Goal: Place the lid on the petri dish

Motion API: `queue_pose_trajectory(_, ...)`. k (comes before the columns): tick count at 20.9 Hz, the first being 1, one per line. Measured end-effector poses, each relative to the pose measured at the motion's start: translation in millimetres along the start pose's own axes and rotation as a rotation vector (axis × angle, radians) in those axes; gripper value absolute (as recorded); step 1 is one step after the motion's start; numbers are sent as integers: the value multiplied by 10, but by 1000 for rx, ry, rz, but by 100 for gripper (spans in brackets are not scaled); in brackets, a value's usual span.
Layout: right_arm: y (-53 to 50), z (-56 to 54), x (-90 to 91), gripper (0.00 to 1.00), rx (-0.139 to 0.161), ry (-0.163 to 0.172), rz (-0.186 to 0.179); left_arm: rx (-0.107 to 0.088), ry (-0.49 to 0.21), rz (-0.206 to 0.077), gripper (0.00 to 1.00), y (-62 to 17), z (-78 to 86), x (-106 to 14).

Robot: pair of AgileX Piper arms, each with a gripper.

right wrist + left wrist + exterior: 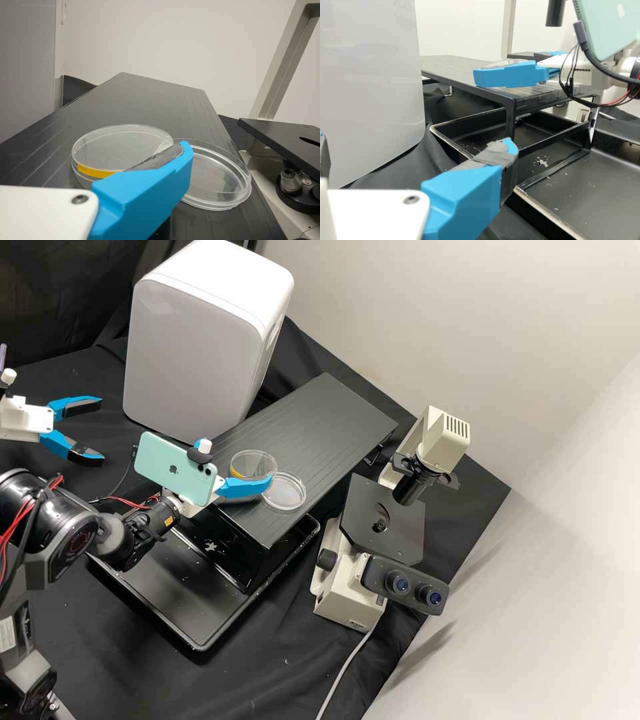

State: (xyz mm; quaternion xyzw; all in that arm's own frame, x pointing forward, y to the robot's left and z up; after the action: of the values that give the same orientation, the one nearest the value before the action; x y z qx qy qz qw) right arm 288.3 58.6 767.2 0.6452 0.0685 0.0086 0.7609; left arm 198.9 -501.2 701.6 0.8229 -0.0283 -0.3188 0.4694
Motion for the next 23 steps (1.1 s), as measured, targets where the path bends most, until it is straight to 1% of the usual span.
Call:
queue_pose_trajectory(4,-7,7,-10,100,-1,5,9,0,1,-2,100,-5,-2,1)
queue_pose_trajectory(10,-8,17,-7,100,-1,2,9,0,1,-2,100,-5,-2,1)
queue_pose_trajectory(15,108,102,42,100,0,-27,51,-1,1,-3,100,-8,-3,2)
queue_pose_trajectory(18,156,120,70,100,1,-33,69,-3,6,-11,100,-26,-11,8)
queue_pose_trajectory(19,173,122,82,100,1,-33,76,-5,10,-10,100,-25,-15,8)
queue_pose_trajectory(23,151,141,122,100,1,-39,70,-10,22,-2,100,-14,-25,15)
